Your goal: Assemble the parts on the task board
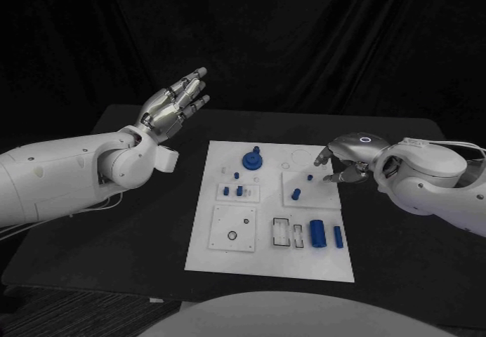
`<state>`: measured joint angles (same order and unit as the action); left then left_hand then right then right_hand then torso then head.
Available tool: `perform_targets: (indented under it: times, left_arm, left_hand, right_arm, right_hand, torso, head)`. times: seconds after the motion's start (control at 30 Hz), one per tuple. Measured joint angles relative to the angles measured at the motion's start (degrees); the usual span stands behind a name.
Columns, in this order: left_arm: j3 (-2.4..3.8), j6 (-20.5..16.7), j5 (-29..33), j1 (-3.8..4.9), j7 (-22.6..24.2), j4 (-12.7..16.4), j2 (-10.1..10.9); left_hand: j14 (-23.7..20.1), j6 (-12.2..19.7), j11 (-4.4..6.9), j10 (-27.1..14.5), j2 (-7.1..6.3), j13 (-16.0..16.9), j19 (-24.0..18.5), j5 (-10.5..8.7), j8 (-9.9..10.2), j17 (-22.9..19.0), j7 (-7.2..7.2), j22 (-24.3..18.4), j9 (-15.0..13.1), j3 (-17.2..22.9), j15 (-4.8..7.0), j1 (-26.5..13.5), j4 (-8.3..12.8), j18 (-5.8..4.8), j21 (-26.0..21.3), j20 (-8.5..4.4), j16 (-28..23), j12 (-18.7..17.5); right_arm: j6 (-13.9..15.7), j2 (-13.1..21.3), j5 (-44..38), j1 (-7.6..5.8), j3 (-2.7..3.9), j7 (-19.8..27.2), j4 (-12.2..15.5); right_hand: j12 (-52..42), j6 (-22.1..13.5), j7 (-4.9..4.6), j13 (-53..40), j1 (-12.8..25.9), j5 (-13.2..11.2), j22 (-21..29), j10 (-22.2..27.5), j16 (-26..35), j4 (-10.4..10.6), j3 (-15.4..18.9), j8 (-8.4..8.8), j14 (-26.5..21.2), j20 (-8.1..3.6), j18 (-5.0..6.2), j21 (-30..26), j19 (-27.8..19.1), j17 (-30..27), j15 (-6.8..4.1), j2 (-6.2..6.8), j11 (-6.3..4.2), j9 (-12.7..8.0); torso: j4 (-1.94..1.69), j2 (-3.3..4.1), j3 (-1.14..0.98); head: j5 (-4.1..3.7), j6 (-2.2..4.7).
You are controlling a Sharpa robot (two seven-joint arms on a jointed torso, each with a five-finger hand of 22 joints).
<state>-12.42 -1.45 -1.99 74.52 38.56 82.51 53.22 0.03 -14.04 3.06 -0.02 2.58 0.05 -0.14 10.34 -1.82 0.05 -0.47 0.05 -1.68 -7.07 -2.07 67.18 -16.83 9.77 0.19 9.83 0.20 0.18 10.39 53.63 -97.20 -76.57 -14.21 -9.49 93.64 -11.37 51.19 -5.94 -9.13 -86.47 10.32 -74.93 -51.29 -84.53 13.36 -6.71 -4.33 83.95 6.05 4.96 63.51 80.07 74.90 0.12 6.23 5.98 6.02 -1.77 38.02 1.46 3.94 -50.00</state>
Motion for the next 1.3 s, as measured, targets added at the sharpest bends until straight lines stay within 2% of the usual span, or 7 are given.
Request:
perform_targets:
  times: [0.37, 0.43, 0.7, 0.8, 0.83, 0.9, 1.3]
  left_arm:
    - [-0.01, 1.2, 1.1, -0.31, 0.1, 0.1, -0.3]
    - [-0.01, 1.3, 1.2, -0.33, 0.1, 0.1, -0.3]
    - [0.00, 1.8, 1.4, -0.52, 0.1, -0.3, -0.6]
    - [0.00, 1.9, 1.4, -0.71, 0.2, -0.5, -0.7]
    - [0.00, 2.0, 1.4, -0.76, 0.2, -0.5, -0.7]
    - [0.00, 2.0, 1.4, -0.83, 0.2, -0.6, -0.8]
    - [-0.01, 2.7, 1.5, -1.49, 0.2, -1.1, -1.2]
  left_hand:
    - [-0.1, -0.4, -1.14, 0.1, 0.94, 0.0, 0.1, 2.22, 0.0, 0.0, 0.85, 0.0, 0.0, -0.7, -1.13, 2.7, 0.3, -0.01, 0.0, 1.57, 0.0, 0.0]
    - [0.0, -0.7, -1.23, 0.0, 1.33, 0.0, 0.1, 3.39, 0.0, 0.0, 1.11, 0.1, 0.0, -1.1, -1.25, 3.8, 0.2, 0.00, 0.0, 1.97, 0.0, 0.0]
    - [0.1, -0.2, -1.22, 0.0, 1.36, 0.0, 0.1, 3.66, 0.0, 0.0, 1.38, 0.2, 0.0, -1.8, -1.33, 3.8, 0.0, -0.01, 0.0, 1.96, 0.0, 0.0]
    - [0.1, 1.5, -1.22, 0.0, 1.00, 0.0, 0.2, 2.73, 0.0, 0.0, 0.78, 0.1, 0.1, -2.4, -1.33, 3.7, 0.0, -0.01, 0.0, 0.94, 0.0, 0.0]
    - [0.0, 2.4, -1.22, 0.0, -0.38, 0.0, 0.2, 2.59, 0.3, 0.0, 0.32, 0.0, 0.2, -2.3, -1.19, 3.6, -0.1, -0.01, 0.0, 0.11, 0.0, 0.0]
    - [-0.1, 3.0, -1.22, 0.0, -1.35, 0.0, 0.1, 2.58, 0.3, 0.0, -0.16, 0.0, 0.3, -1.8, -1.11, 3.5, -0.2, -0.02, 0.0, -0.35, 0.0, 0.0]
    - [-0.1, 1.6, -1.45, 0.0, -0.71, 0.0, 0.2, 3.40, 0.3, 0.0, 1.22, 0.0, 0.1, -0.6, -1.11, 4.2, 0.1, -0.01, 0.0, -0.17, 0.0, 0.0]
  right_arm:
    - [0.3, -2.2, -0.4, 1.41, 0.00, 0.6, -2.4]
    - [0.4, -2.7, -0.5, 1.64, 0.00, 0.7, -2.9]
    - [1.7, -4.6, -0.3, 2.61, -0.01, 1.3, -4.7]
    - [2.3, -5.2, -0.2, 2.74, -0.01, 1.6, -5.3]
    - [2.5, -5.4, -0.1, 2.79, -0.01, 1.8, -5.4]
    - [2.8, -5.7, -0.1, 2.89, 0.00, 1.9, -5.7]
    - [3.7, -7.2, 0.1, 4.01, 0.02, 2.7, -7.4]
  right_hand:
    - [0.2, 0.7, -0.30, 2.5, -1.3, 3.1, 0.0, -4.2, -0.2, -1.4, -1.4, 0.00, 0.0, -0.01, -0.01, 0.0, 0.4, 0.0, 0.00, -1.28, -0.25, -0.8]
    - [0.2, 1.0, -0.65, 2.8, -1.5, 3.4, 0.0, -5.1, -0.2, -1.3, -1.8, 0.00, 0.0, 0.00, -0.01, 0.0, 0.4, 0.0, 0.00, -1.45, -0.28, -0.9]
    - [0.9, 3.1, -1.68, 4.2, -1.5, 3.4, 0.0, -8.9, -0.2, -0.2, -3.0, -0.28, 0.0, 0.51, -0.01, 0.0, 0.9, 0.0, 0.61, -1.51, -0.27, -1.0]
    - [1.4, 4.4, -2.10, 4.8, -1.5, 2.6, 0.0, -10.0, -0.2, 0.0, -3.5, -0.73, 0.0, 0.51, -0.01, 0.0, 0.9, 0.0, 0.61, -1.48, -0.28, -1.0]
    - [1.6, 4.9, -2.26, 5.0, -1.1, 2.2, 0.0, -10.3, -0.5, 0.2, -3.7, -0.73, 0.0, 0.51, -0.01, 0.0, 0.9, 0.0, 0.61, -1.09, -0.41, -1.0]
    - [1.8, 5.5, -2.50, 5.2, -1.0, 1.7, 0.0, -10.8, -0.5, 0.2, -3.8, -0.90, 0.0, 0.51, -0.01, 0.0, 0.9, 0.0, 0.61, -1.04, -0.43, -1.0]
    - [2.4, 7.3, -2.29, 5.3, -1.0, 0.9, 0.0, -11.6, -0.5, 0.3, -4.3, -1.50, 0.0, 0.50, -0.01, 0.2, 0.9, 0.0, 0.61, -1.04, -0.66, -0.9]
  torso:
    - [-0.02, -0.07, 0.09]
    - [-0.03, -0.07, 0.10]
    - [-0.04, -0.09, 0.12]
    - [-0.04, -0.10, 0.13]
    - [-0.04, -0.10, 0.13]
    - [-0.04, -0.10, 0.13]
    - [-0.09, -0.12, 0.14]
  head:
    - [-0.19, 0.00]
    - [-0.18, 0.00]
    - [-0.24, 0.00]
    - [-0.30, 0.00]
    - [-0.35, 0.00]
    - [-0.42, 0.00]
    - [-0.50, 0.00]
